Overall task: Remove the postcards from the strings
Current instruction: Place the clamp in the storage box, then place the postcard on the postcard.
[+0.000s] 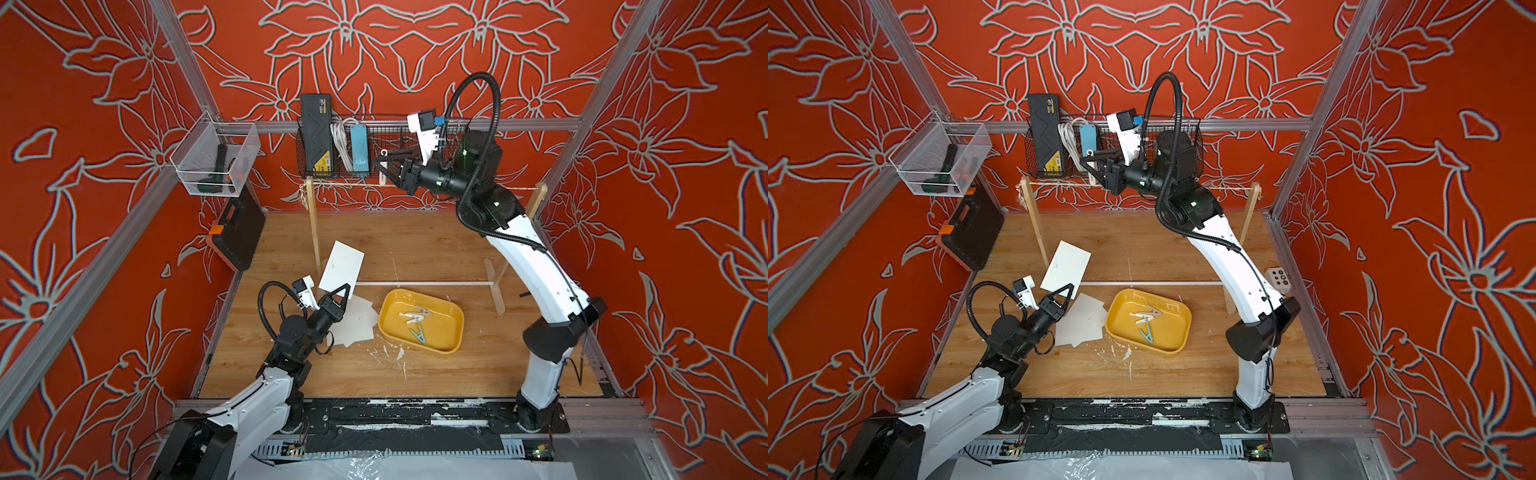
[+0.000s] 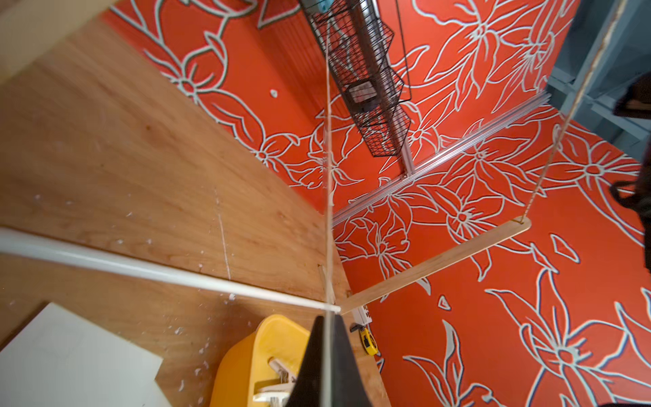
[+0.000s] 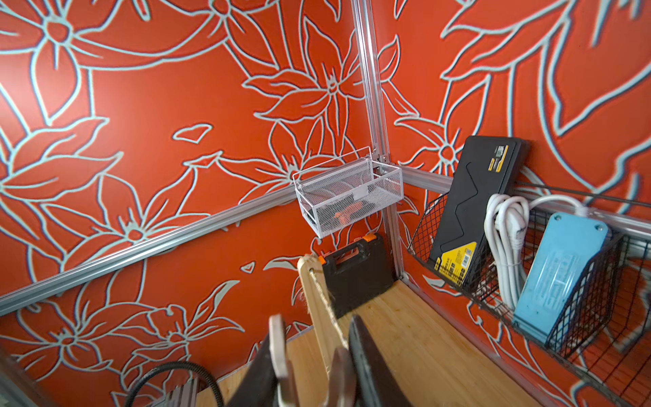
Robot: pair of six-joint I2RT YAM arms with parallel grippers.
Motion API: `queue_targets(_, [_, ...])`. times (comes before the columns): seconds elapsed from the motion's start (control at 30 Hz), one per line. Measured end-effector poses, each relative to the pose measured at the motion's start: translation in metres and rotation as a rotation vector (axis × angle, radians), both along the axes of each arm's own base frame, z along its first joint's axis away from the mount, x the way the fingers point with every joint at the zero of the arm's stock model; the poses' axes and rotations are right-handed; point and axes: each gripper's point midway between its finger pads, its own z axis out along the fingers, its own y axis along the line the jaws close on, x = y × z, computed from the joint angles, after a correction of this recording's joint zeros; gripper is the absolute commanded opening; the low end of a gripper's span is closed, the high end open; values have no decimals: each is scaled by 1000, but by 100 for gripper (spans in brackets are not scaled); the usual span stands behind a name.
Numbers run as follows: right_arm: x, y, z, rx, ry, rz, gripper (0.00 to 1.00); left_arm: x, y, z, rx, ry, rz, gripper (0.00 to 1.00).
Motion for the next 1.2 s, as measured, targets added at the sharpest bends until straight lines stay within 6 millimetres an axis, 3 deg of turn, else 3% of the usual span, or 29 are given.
queue_targets(0.13, [-21,-13,-16,-27,9,11,32,-6,-2,-32,14,100,-2,0])
queue_targets(0.27, [-37,-26,-51,-69,46,12,32,-13,-2,-58,27,187,-1,0])
queue_targets(0.47, [-60,-46,-106,-127,113,-4,32,-18,-4,-67,31,232,-2,0])
queue_targets(0.77, [-91,-76,-168,-186,183,-38,32,-23,-3,-93,54,345,14,1])
queue_targets(0.87, [-95,-83,-193,-217,218,-58,32,-26,-3,-108,70,402,12,11])
queue_targets(1.0, [-100,-90,-227,-257,266,-77,32,-32,-3,-126,83,478,13,44])
queue_targets(1.07, [-101,-93,-247,-281,299,-84,32,-34,-2,-132,83,506,17,55])
queue_targets(1.2, [-104,-98,-288,-324,370,-99,32,-38,0,-134,73,534,21,70])
